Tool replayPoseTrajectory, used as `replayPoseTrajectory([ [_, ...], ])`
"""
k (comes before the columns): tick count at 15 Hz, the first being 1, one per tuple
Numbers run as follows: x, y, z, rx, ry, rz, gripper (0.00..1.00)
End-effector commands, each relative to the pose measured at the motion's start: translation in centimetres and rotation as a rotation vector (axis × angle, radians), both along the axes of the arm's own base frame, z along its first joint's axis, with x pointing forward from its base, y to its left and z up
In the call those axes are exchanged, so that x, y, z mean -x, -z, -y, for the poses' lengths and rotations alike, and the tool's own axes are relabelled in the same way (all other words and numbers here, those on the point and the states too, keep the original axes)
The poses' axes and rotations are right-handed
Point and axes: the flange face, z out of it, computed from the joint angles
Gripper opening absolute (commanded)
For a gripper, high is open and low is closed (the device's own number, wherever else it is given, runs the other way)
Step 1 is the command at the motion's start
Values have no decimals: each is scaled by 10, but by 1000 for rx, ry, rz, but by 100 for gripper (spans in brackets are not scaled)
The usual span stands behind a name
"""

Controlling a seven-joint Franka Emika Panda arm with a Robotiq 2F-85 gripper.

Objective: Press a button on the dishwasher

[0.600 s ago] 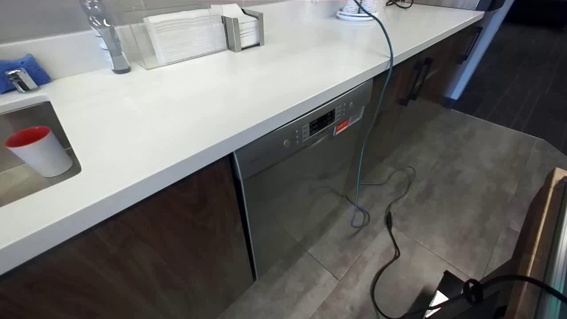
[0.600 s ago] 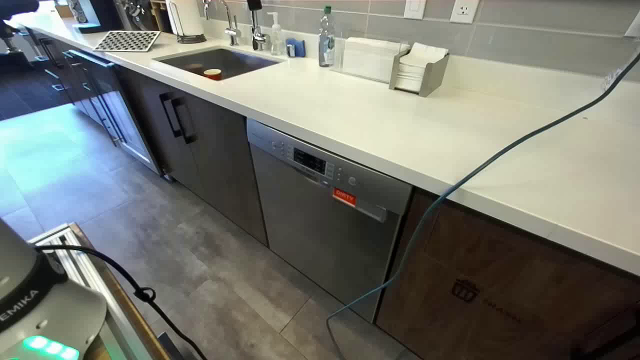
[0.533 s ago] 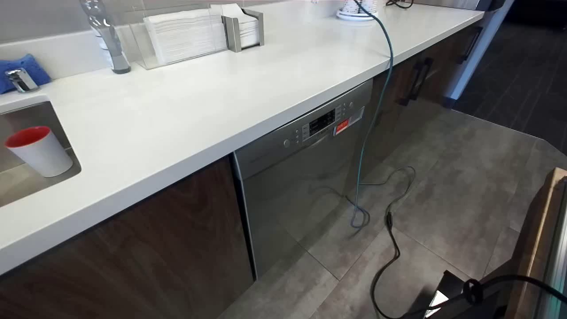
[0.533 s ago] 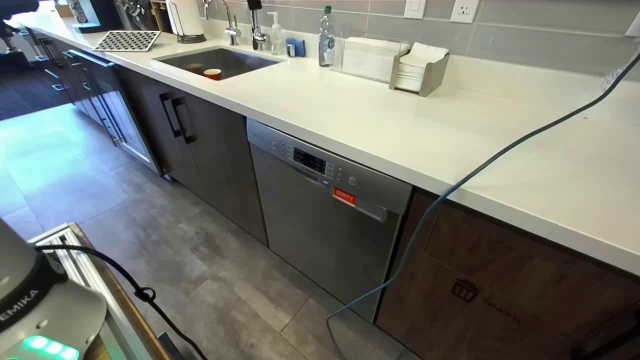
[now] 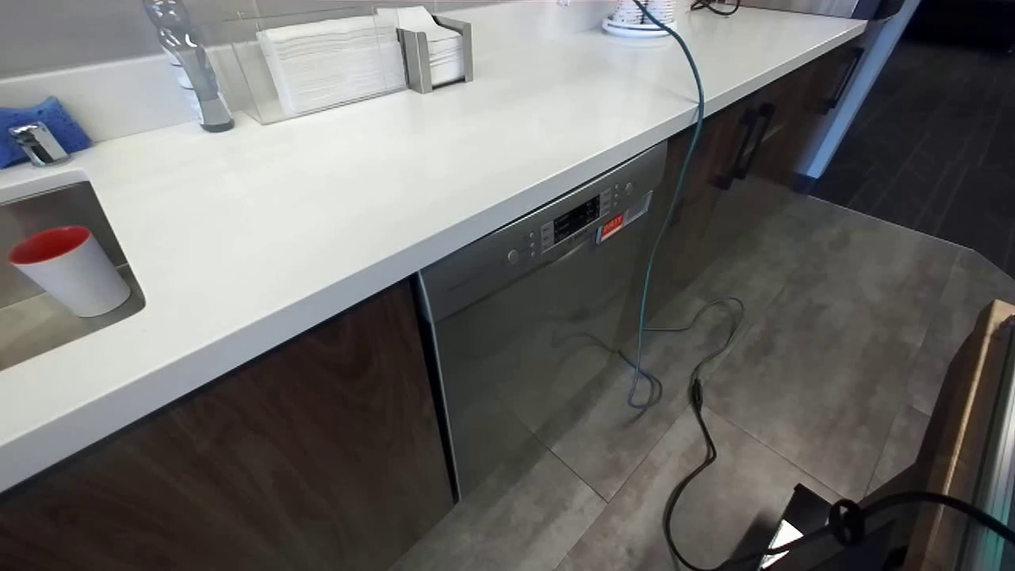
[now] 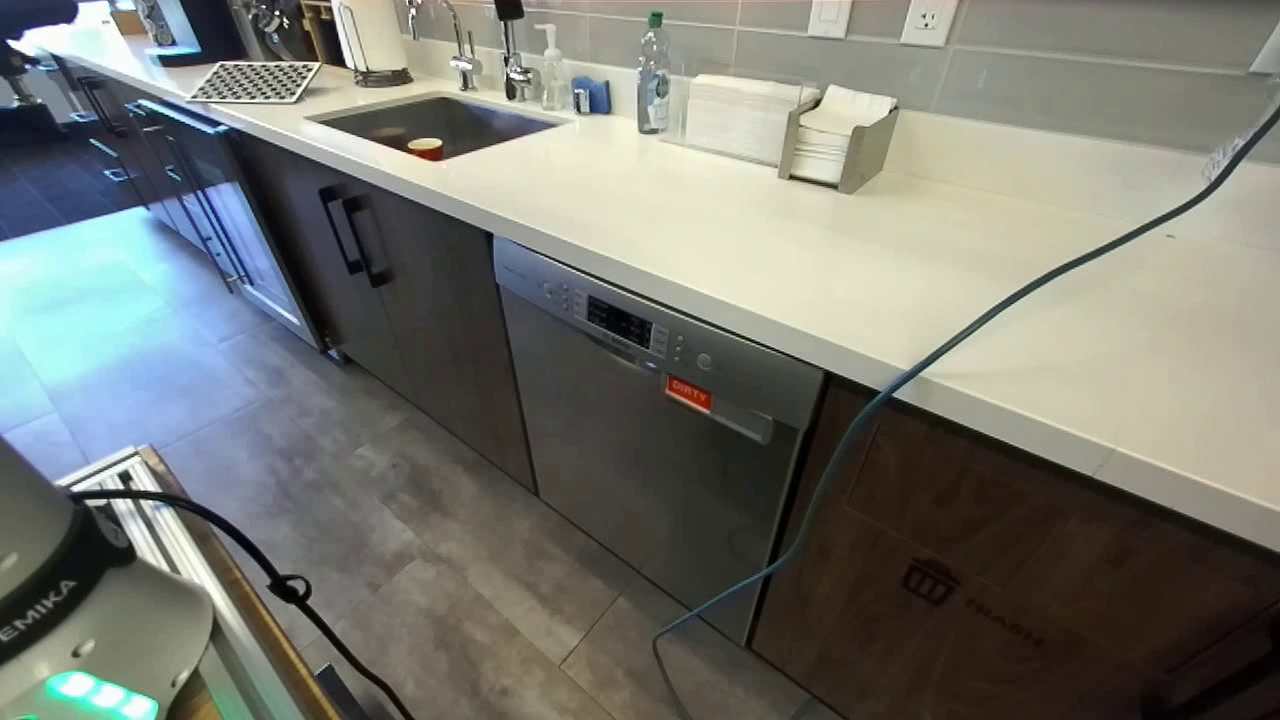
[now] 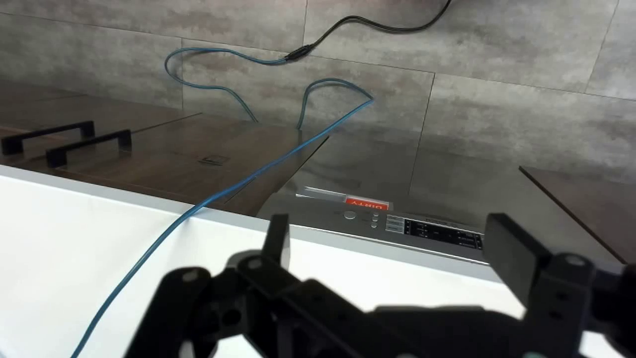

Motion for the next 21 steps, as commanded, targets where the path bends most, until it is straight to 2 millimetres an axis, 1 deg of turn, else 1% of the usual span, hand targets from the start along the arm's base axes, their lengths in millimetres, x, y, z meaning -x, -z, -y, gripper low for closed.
replayPoseTrajectory([
  [1,0,0,0,0,0,-1,100],
  [6,0,0,0,0,0,-1,100],
  [7,0,7,4,-7,7,-2,100],
  [12,0,50,20,-173,46,0,100],
  [13,0,65,25,-213,64,-6,100],
  [19,4,134,55,-441,163,-8,100],
  [21,3,152,60,-505,185,2,100],
])
